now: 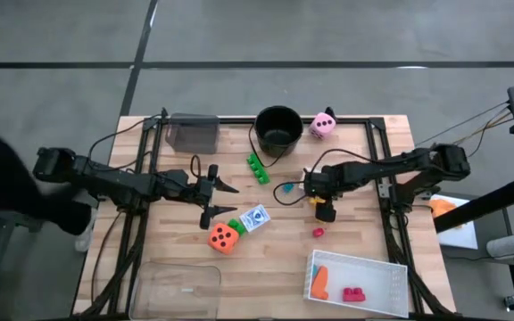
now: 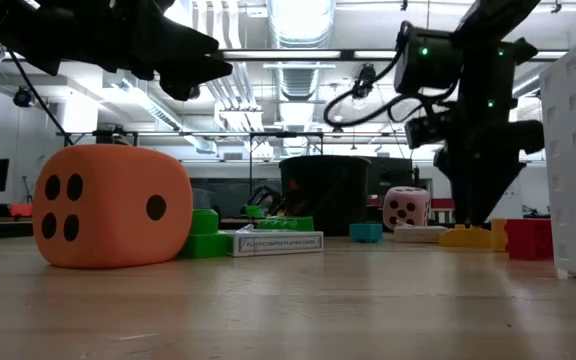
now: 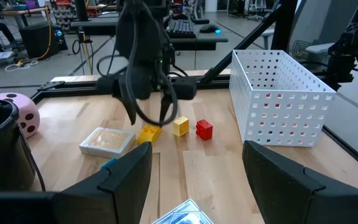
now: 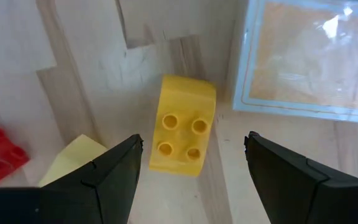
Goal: Pick & Place Toys
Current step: Put the yellow game piece into the white bin
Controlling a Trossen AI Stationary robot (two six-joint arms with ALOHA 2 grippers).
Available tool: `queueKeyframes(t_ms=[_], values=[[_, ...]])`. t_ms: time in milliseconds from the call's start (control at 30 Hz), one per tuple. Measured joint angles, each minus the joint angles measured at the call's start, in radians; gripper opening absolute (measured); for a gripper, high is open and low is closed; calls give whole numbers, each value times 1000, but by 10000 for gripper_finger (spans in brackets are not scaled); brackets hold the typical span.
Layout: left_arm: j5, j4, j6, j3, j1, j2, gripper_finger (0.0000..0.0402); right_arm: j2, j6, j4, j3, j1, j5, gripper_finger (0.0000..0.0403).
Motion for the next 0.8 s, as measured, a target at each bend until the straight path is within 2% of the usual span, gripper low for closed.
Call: queueKeyframes(t_ms=[567,667,800], values=[[-8,0,0,0,0,0,253,108,-32,4,2,-3,-6,275],[-8,0,0,0,0,0,253,108,-35,4,2,-3,-8,252],[-8,0,0,0,0,0,253,102,-33,4,1,-3,-8,183]])
